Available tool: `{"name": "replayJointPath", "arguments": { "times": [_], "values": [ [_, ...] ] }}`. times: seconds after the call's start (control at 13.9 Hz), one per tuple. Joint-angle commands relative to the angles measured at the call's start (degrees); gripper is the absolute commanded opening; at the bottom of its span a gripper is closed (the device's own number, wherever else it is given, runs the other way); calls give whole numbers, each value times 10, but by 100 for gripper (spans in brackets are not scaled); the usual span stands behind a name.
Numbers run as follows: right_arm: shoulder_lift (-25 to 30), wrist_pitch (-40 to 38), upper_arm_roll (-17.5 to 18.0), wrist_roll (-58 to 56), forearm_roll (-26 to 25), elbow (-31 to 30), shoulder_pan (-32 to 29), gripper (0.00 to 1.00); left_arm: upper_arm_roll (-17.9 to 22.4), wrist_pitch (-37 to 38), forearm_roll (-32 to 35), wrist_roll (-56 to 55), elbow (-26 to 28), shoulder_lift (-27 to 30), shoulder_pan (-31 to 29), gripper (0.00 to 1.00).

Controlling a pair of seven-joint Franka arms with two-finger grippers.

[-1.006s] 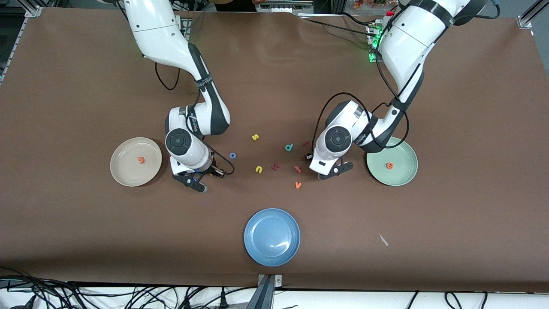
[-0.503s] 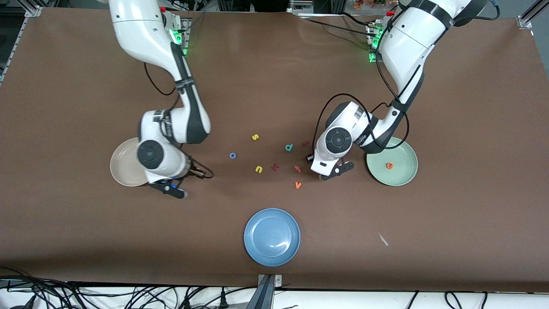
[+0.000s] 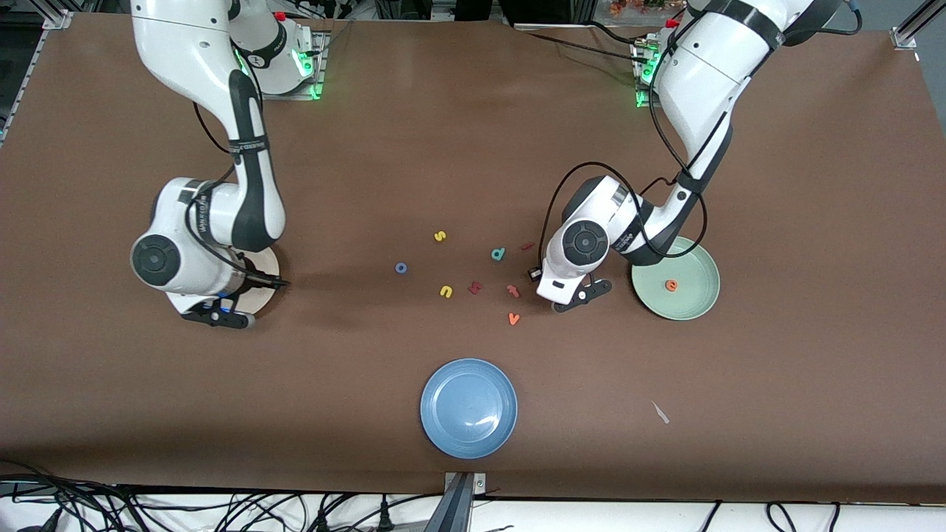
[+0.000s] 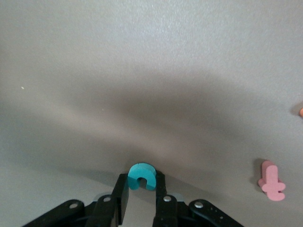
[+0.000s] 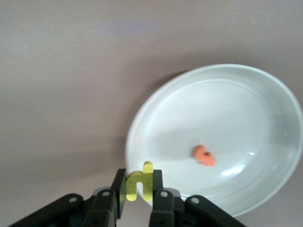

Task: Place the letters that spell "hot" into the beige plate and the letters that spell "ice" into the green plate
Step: 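Carry the h to the white plate while the left gripper carries the u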

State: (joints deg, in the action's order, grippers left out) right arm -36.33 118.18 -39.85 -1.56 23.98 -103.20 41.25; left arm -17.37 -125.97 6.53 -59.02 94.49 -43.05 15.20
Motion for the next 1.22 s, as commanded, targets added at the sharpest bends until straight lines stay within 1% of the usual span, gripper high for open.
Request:
{"name": "replayJointPath", "arguments": {
  "times": [0.0,0.07,0.14,0.22,0.29,0.65,0.79,0.86,1.01,1.15],
  "values": [
    [25,28,-21,-55,18,-52,2,6,1,16,-12,3,-12,19,-8,0],
    [23,29,-21,-59,29,-54,-8,41,-1,33,-11,7,-14,28,-15,0],
    [20,28,-21,-55,43,-53,-9,94,-1,52,-11,8,-16,37,-16,0],
    [19,23,-19,-52,51,-53,-7,100,-1,69,-11,14,-22,46,-19,0],
    [20,23,-17,-42,52,-52,0,100,-1,89,-11,37,-23,52,-26,0],
    [25,29,-12,188,62,-34,101,100,-1,171,-11,182,-20,83,-86,0],
    [25,31,-9,232,100,-24,142,100,0,174,-8,251,-9,85,-112,0],
    [25,32,-9,244,108,-23,158,100,0,174,-7,282,0,85,-128,0],
    [22,46,-9,271,109,-24,194,100,0,173,-8,357,18,83,-168,0],
    [16,68,-8,280,109,-24,221,100,0,169,-6,386,39,83,-187,0]
  ]
}}
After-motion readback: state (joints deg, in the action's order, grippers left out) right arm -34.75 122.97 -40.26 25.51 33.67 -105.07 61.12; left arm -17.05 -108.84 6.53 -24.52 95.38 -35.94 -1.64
